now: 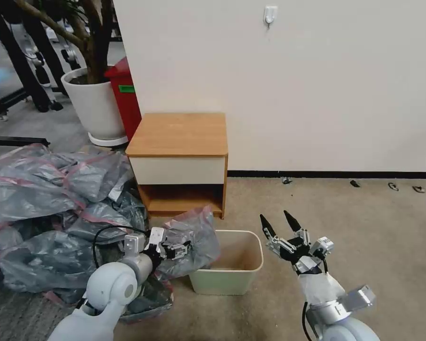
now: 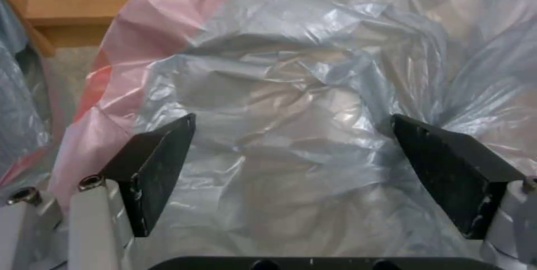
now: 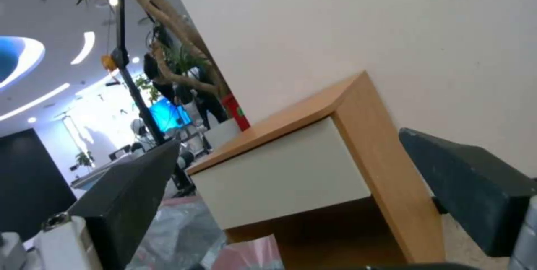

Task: Pick up the garbage bag from the table and place it over the trash can.

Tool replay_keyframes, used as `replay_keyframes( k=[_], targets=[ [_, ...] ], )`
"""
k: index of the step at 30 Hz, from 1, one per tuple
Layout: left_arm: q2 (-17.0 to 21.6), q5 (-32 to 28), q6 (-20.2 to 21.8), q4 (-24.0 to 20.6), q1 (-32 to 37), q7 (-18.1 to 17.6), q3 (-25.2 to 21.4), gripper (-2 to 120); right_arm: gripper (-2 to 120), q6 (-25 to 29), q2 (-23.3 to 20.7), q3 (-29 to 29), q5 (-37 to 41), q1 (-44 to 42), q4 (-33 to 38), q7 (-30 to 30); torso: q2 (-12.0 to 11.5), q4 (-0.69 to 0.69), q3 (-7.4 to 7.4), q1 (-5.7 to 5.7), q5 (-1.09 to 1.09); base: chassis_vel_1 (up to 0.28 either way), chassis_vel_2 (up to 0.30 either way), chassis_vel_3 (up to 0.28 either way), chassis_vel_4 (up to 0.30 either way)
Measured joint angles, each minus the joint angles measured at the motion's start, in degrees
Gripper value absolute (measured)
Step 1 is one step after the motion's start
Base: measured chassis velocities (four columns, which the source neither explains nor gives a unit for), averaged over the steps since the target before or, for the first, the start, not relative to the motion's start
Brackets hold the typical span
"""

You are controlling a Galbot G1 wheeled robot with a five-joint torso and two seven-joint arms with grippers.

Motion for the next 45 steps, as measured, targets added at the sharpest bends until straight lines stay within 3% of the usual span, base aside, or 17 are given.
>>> replay_keyframes(
  k=[9,25,29,32,35,38,39,42,43,45],
  targets=[
    [-0.94,0.76,-0.04,1.24,-0.95,0.00,1.33,82,100,0.25,0.22,-0.10,-0.48,-0.29,0.27,-0.18,0.00,0.00,0.00,0.00,0.00,0.000,0.000,0.000,0.000],
    [-2.65,0.23,-0.10,1.81,-0.44,0.27,1.60,21,100,0.47,-0.22,-0.11,-0.56,-0.29,1.00,-0.21,0.00,0.00,0.00,0.00,0.00,0.000,0.000,0.000,0.000],
    [-3.17,0.25,-0.10,1.93,-0.32,-0.12,1.52,10,100,0.42,-0.42,-0.25,-0.65,-0.27,1.02,-0.20,0.00,-0.01,0.00,0.00,0.00,0.000,0.000,0.000,0.000],
    [-3.58,0.26,-0.09,1.94,-0.32,-0.97,1.30,9,100,0.30,-0.91,-0.77,-1.32,-0.14,1.16,0.66,0.00,0.00,0.00,0.00,0.01,0.000,0.000,0.000,0.000],
    [-4.43,0.01,-0.07,1.10,-0.26,-3.18,1.03,9,100,-0.93,-2.03,-1.78,-3.25,0.07,2.28,4.87,0.00,-0.01,0.00,0.00,0.00,0.000,0.000,0.000,0.000],
    [-5.69,2.02,-1.63,-1.18,0.39,-6.14,0.62,9,100,-5.52,-4.46,-3.62,-7.95,1.25,5.51,15.24,0.00,-0.01,0.00,0.00,0.01,0.000,0.000,0.000,0.000],
    [-5.69,2.02,-1.63,-1.18,0.39,-6.14,0.62,9,100,-5.52,-4.46,-3.62,-7.95,1.25,5.51,15.24,0.00,-0.01,0.00,0.00,0.01,0.000,0.000,0.000,0.000],
    [-8.08,7.76,-4.75,-5.51,2.77,-8.62,-0.11,9,100,-14.55,-9.38,-9.26,-8.47,5.26,11.36,28.02,0.00,0.01,0.00,0.00,0.00,0.000,0.000,0.000,0.000],
    [-8.08,7.76,-4.75,-5.51,2.77,-8.62,-0.11,9,100,-14.55,-9.38,-9.26,-8.47,5.26,11.36,28.02,0.00,0.01,0.00,0.00,0.00,0.000,0.000,0.000,0.000],
    [-9.37,10.56,-6.31,-7.26,4.41,-9.42,-0.33,9,100,-21.15,-13.14,-13.55,-4.40,8.56,13.53,31.31,0.00,0.00,0.00,0.00,0.01,0.000,0.000,0.000,0.000]
  ],
)
